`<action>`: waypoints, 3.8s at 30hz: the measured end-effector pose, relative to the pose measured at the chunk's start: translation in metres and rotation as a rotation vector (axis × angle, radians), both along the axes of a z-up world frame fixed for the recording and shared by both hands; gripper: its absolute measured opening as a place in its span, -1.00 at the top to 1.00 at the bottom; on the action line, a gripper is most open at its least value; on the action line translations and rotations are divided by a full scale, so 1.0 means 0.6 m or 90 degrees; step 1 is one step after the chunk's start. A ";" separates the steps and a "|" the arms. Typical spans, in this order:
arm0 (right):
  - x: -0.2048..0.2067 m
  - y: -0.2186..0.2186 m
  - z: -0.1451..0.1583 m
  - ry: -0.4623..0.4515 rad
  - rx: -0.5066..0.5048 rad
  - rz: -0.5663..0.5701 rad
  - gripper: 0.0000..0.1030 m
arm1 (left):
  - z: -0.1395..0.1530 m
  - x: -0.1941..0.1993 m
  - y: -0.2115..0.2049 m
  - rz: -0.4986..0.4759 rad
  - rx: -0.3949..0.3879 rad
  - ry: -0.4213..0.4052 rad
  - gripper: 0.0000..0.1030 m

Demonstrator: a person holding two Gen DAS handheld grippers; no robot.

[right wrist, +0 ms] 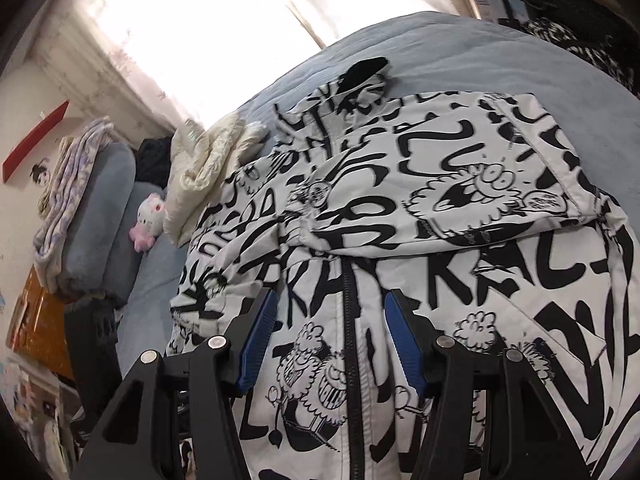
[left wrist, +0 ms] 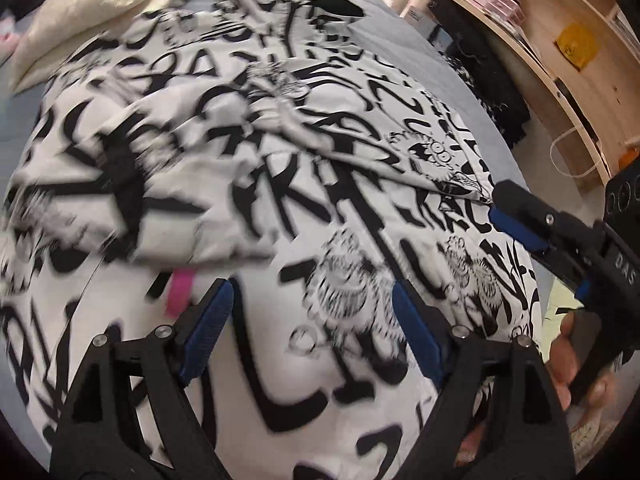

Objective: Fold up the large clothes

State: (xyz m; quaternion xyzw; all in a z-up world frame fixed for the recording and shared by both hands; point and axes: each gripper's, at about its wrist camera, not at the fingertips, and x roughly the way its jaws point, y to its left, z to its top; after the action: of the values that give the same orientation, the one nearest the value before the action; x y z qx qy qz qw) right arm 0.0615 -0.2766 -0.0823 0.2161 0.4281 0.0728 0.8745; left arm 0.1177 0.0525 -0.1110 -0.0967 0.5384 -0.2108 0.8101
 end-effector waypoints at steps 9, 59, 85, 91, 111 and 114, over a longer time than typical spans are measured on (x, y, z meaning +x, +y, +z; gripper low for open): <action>0.009 0.150 -0.022 0.022 -0.101 0.182 -0.28 | 0.041 -0.064 0.139 0.138 0.038 -0.090 -0.55; 0.315 0.006 -0.109 0.094 -0.007 0.015 -0.38 | -0.004 0.131 0.325 0.233 0.086 -0.048 -0.55; 0.456 0.085 -0.145 -0.076 -0.133 0.062 0.87 | -0.076 0.349 0.326 0.342 0.190 -0.135 0.93; 0.482 0.089 -0.207 0.029 -0.177 0.048 0.70 | -0.114 0.343 0.318 0.335 0.227 -0.154 0.89; 0.362 0.248 -0.169 0.009 -0.149 0.192 0.17 | -0.065 0.199 0.158 0.220 0.157 -0.121 0.88; 0.365 0.231 -0.195 0.026 -0.181 0.181 0.18 | -0.092 0.202 0.167 0.229 0.165 -0.093 0.88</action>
State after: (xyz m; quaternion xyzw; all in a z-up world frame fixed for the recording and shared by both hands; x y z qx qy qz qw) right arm 0.2807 -0.1378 -0.1991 0.0289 0.4781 0.1298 0.8682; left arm 0.2388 0.1529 -0.1663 -0.0706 0.4749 0.0017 0.8772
